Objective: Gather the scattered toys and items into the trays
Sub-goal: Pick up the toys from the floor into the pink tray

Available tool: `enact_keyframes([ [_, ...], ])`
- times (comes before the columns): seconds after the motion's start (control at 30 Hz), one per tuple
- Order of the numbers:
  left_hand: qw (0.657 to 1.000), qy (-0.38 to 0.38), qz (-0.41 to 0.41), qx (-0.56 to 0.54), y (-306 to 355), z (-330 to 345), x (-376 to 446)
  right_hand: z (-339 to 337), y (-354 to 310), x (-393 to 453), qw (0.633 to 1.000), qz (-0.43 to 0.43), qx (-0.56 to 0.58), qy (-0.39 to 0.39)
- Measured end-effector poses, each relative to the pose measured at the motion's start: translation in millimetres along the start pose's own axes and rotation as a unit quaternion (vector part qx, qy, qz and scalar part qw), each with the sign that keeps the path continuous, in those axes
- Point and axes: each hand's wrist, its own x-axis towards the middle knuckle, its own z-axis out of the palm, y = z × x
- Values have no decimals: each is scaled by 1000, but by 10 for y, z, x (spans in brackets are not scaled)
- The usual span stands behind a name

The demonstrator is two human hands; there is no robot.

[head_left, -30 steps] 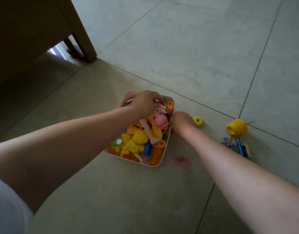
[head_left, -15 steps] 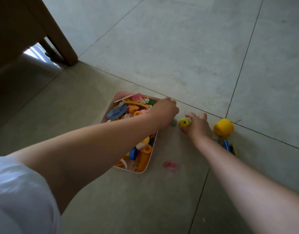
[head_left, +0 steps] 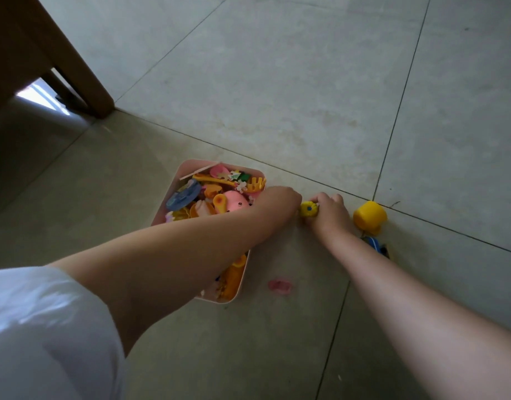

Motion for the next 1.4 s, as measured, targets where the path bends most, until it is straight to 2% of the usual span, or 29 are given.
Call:
enact_keyframes([
  [0.17,973,135,-34,-182,-333,-209,-191,-62,-250,-16,993,-15,113,28],
  [0.27,958,192,-12,-213,-647,-256,-470,-89,-519,-157,979,-75,187,20],
  [0.43,955,238,1,-177,-1060,-63,-1122,-100,-912,-493,955,-182,208,-112],
  [0.6,967,134,-27,-217,-1066,171,-1705,-46,-963,-699,927,-250,131,-245],
  [0.73,985,10,31,-171,-974,264,-2017,35,-980,-814,896,-312,68,-308],
  [0.8,988,9,51,-146,-949,271,-2106,70,-980,-868,885,-344,23,-314],
  [0.87,989,13,57,-137,-949,237,-2125,51,-965,-929,884,-344,24,-316],
  [0.93,988,16,47,-145,-983,186,-2088,36,-918,-942,899,-323,60,-291],
  [1.13,983,97,15,-158,-862,27,-1884,-42,-564,-750,955,-224,166,-99],
  [1.27,980,108,98,-136,-462,-45,-1650,-150,-173,-584,975,-174,133,-39],
  [1.4,981,36,164,-100,-61,23,-1354,-203,153,-533,985,-115,127,-30],
])
